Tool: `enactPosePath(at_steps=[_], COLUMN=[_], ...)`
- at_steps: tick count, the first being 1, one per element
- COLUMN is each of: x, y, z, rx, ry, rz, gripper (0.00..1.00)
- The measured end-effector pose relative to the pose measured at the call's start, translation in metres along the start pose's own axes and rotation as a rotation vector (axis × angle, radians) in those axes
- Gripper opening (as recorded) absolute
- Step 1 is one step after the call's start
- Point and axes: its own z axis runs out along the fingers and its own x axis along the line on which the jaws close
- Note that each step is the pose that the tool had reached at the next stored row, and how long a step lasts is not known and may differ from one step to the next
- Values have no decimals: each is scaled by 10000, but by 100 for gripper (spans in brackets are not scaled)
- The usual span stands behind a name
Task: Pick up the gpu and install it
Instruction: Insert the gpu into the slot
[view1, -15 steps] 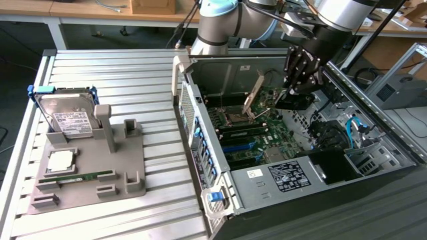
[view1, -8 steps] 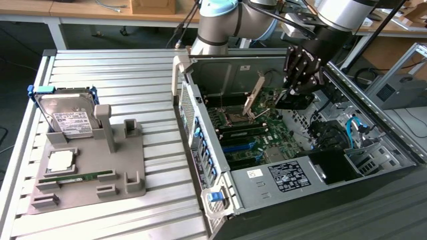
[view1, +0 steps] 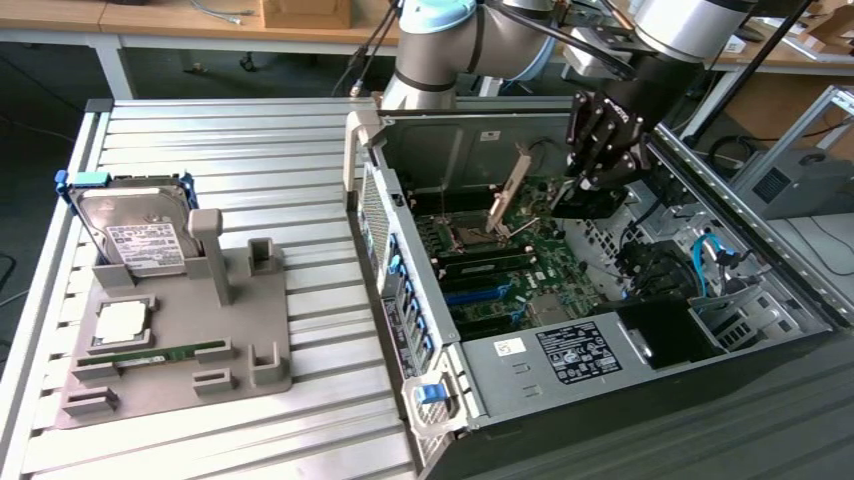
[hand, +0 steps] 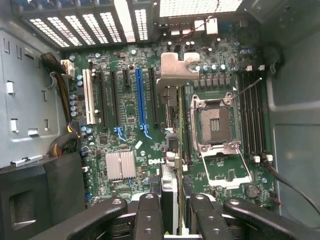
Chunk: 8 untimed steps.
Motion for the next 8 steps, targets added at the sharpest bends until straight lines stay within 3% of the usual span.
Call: enactPosePath(at_steps=[8], x=[0], y=[0], z=[0], rx=[-4], ry=[35], rz=[-456], gripper=[27])
